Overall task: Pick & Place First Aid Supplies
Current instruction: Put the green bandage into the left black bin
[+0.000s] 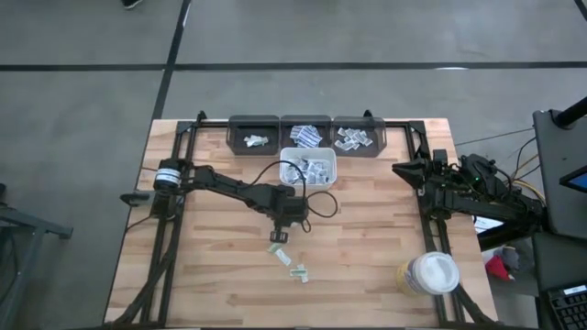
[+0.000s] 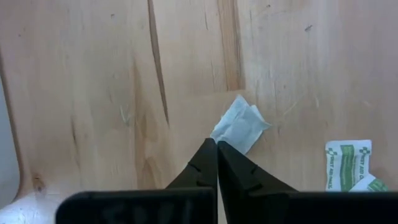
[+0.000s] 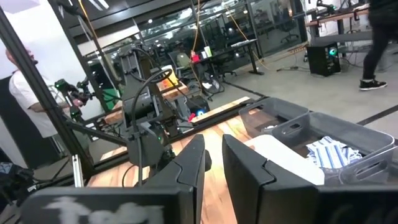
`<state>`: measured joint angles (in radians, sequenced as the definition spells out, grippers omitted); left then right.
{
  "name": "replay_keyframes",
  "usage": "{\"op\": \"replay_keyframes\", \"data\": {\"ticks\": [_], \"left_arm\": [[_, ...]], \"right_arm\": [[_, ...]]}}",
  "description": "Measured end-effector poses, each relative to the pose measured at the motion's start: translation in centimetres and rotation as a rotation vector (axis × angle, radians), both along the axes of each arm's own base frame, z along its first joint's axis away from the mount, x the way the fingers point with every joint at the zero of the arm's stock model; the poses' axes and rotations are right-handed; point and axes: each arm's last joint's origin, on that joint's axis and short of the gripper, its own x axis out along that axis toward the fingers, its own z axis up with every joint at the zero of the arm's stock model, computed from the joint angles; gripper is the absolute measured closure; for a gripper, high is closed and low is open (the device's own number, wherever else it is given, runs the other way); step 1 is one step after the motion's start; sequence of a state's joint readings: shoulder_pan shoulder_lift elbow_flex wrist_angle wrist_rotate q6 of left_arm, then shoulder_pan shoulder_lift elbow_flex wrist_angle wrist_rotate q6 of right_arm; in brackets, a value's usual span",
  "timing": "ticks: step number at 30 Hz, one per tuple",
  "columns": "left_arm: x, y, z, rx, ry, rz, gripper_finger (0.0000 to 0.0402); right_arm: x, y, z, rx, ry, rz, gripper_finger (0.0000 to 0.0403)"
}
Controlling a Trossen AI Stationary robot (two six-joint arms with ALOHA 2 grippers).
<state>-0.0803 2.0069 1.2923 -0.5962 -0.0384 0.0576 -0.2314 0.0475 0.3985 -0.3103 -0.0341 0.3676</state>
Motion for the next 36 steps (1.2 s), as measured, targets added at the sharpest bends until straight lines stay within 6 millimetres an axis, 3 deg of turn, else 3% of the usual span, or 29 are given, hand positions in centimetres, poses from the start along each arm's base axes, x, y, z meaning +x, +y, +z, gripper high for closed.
{"op": "replay_keyframes", "data": {"ticks": [4, 15, 18, 23, 28, 36], "left_arm": [[-0.4, 0.0, 2.1, -0.009, -0.049, 0.014, 0.0401], [-4.4, 0.4, 9.2, 0.030, -0.076, 0.047, 0.0401], [-5.8, 0.9, 12.1, 0.137, -0.159, 0.100, 0.0401], [-8.4, 2.6, 15.8, 0.460, -0.287, 0.316, 0.0401], [-10.2, 5.5, 18.3, 0.653, -0.382, 0.556, 0.0401], [-10.9, 14.3, 16.7, 0.544, -0.207, 0.632, 0.0401]], "right_arm": [[0.0, 0.0, 0.0, 0.000, 0.000, -0.001, 0.0346], [0.0, 0.0, 0.0, 0.004, -0.003, -0.003, 0.0347], [0.0, 0.0, 0.0, 0.007, -0.003, -0.003, 0.0346], [0.0, 0.0, 0.0, 0.007, -0.003, -0.003, 0.0351], [0.0, 0.0, 0.0, 0.007, -0.003, -0.008, 0.0355], [0.0, 0.0, 0.0, 0.007, -0.002, -0.009, 0.0355]]}}
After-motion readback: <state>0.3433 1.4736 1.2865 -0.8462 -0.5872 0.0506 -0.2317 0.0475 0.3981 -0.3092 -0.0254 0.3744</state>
